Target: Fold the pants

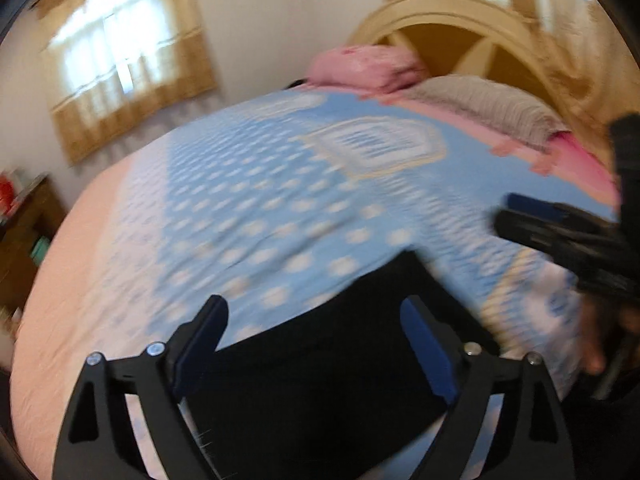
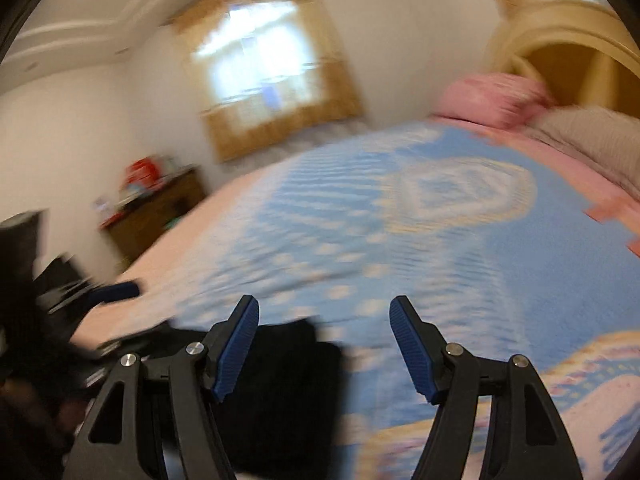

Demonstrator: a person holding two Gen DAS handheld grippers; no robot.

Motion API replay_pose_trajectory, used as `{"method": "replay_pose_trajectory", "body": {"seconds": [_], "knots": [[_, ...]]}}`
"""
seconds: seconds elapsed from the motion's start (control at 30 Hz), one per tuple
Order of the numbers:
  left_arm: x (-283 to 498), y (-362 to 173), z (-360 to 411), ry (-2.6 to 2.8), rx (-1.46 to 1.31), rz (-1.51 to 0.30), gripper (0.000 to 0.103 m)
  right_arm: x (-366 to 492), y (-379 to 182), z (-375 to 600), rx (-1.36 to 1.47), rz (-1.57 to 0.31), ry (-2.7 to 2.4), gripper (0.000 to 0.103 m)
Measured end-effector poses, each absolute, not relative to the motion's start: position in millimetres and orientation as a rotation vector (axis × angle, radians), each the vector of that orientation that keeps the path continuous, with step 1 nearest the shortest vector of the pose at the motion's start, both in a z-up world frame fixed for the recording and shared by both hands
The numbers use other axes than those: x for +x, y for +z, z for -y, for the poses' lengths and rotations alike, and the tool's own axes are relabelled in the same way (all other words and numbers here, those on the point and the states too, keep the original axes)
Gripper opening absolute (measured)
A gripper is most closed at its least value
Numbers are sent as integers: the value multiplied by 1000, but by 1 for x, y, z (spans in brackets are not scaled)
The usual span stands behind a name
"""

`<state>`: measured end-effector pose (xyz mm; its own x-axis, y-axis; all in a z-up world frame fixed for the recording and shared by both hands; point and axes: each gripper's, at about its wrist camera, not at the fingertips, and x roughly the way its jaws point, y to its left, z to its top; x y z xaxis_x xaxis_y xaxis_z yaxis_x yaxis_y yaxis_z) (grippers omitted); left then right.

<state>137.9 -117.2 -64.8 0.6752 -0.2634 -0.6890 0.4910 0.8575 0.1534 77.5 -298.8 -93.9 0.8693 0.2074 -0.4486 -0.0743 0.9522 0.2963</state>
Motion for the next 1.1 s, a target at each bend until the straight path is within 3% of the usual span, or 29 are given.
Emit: {"method": "replay_pose_trajectory", "body": {"seconds": [0.17, 0.33, 0.67, 0.77, 0.8, 0.87, 0.97, 1.0, 1.1], "knots": [[173, -107, 44, -231, 271, -852, 92, 89, -123, 237, 69, -740, 264, 69], [184, -152, -9, -203, 100, -975, 92, 106, -181, 287, 212, -948, 97, 65], [188, -173, -14, -279, -38, -982, 93, 113, -187, 306, 386, -927, 174, 65], [191, -178, -15, -293, -48, -981, 93, 111, -187, 305, 445, -921, 215, 50], [190, -177, -15, -298, -49, -979, 91, 113, -190, 306, 490, -921, 248, 44], [190, -176, -11, -317, -41, -972, 85, 115, -195, 306, 540, -924, 278, 41], [187, -174, -6, -401, -72, -986, 53, 117, -199, 312, 613, -929, 310, 37], [187, -174, -4, -409, -73, -987, 49, 116, -200, 313, 622, -930, 314, 37], [187, -173, 0, -415, -59, -978, 49, 117, -200, 310, 623, -933, 309, 37]]}}
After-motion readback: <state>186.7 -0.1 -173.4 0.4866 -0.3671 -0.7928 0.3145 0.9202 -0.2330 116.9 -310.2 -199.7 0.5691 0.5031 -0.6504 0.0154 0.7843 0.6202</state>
